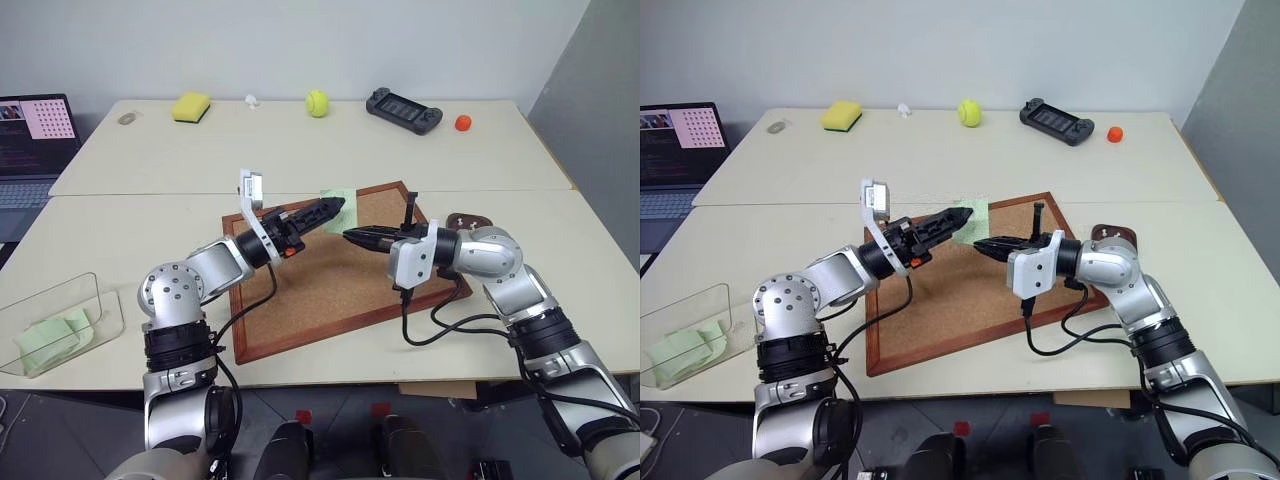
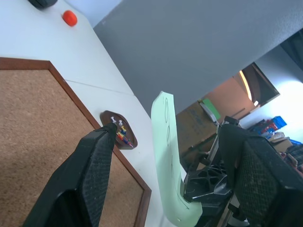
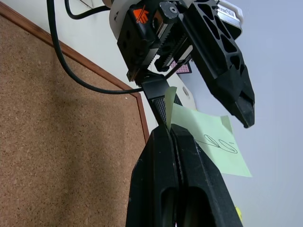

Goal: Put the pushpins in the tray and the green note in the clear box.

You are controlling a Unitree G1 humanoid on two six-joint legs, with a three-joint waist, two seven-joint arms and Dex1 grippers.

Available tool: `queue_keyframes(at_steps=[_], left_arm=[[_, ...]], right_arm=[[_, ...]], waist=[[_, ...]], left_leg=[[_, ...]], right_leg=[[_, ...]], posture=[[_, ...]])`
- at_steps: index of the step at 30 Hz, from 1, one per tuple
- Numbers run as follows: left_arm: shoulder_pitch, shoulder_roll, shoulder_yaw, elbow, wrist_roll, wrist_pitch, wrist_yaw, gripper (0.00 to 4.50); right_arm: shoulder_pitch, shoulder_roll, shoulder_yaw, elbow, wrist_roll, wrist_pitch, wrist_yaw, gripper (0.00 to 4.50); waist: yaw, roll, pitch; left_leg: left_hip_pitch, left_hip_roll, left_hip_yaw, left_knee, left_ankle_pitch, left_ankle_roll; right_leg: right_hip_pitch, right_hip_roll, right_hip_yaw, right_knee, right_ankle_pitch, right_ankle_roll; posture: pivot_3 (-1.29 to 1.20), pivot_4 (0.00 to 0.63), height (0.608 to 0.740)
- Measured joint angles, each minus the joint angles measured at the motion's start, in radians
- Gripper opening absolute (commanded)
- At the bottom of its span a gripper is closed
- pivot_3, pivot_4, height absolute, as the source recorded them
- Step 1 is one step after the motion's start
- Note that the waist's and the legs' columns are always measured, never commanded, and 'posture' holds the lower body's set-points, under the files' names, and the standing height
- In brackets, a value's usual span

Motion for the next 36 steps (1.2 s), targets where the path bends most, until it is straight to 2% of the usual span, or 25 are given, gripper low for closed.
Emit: queue_keyframes(at_steps=[1,8,16,24,26,27,31,36], left_arm=[[0.000,0.000,-0.007,0.001,0.000,-0.001,0.000,3.19],[-0.001,0.005,-0.009,0.018,-0.003,-0.011,0.000,1.85],[-0.001,0.005,-0.008,0.019,-0.006,-0.023,0.000,0.13],[0.000,0.005,-0.008,0.018,-0.014,-0.033,0.000,0.05],[-0.001,0.005,-0.008,0.018,-0.013,-0.042,0.001,0.00],[-0.001,0.005,-0.008,0.018,-0.012,-0.044,0.001,0.00],[-0.002,0.005,-0.008,0.022,-0.013,-0.047,0.006,0.00],[-0.006,0.004,0.000,0.031,-0.015,-0.059,0.014,0.00]], right_arm=[[0.000,0.002,0.000,0.000,0.000,0.001,0.000,0.00],[0.000,0.011,0.001,-0.001,0.002,0.012,-0.002,0.00],[0.000,0.023,0.001,-0.001,0.007,0.026,-0.002,0.00],[0.000,0.032,0.001,-0.001,0.016,0.055,-0.002,0.00],[0.000,0.036,0.000,-0.001,0.025,0.062,-0.003,0.37],[0.000,0.038,0.000,-0.001,0.030,0.064,-0.004,0.40],[0.000,0.040,-0.001,-0.001,0.042,0.070,-0.007,1.34],[0.003,0.031,-0.006,-0.008,0.051,0.080,-0.007,2.25]], waist=[[0.000,0.000,0.000],[0.000,0.000,0.000],[0.000,0.000,0.000],[0.000,0.000,0.000],[0.000,0.000,0.000],[0.000,0.000,0.000],[0.000,0.000,0.000],[0.000,0.000,0.000]], left_leg=[[0.000,0.000,0.000,0.000,0.000,0.000],[0.000,0.000,0.000,0.000,0.000,0.000],[0.000,0.000,0.000,0.000,0.000,0.000],[0.000,0.000,0.000,0.000,0.000,0.000],[0.000,0.000,0.000,0.000,0.000,0.000],[0.000,0.000,0.000,0.000,0.000,0.000],[0.000,0.000,0.000,0.000,0.000,0.000],[0.000,0.000,0.000,0.000,0.000,0.000]], right_leg=[[0.000,0.000,0.000,0.000,0.000,0.000],[0.000,0.000,0.000,0.000,0.000,0.000],[0.000,0.000,0.000,0.000,0.000,0.000],[0.000,0.000,0.000,0.000,0.000,0.000],[0.000,0.000,0.000,0.000,0.000,0.000],[0.000,0.000,0.000,0.000,0.000,0.000],[0.000,0.000,0.000,0.000,0.000,0.000],[0.000,0.000,0.000,0.000,0.000,0.000]], posture=[[0.00,0.150,0.740],[0.00,0.150,0.740],[0.00,0.150,0.740],[0.00,0.150,0.740],[0.00,0.150,0.740],[0.00,0.150,0.740],[0.00,0.150,0.740],[0.00,0.150,0.740]])
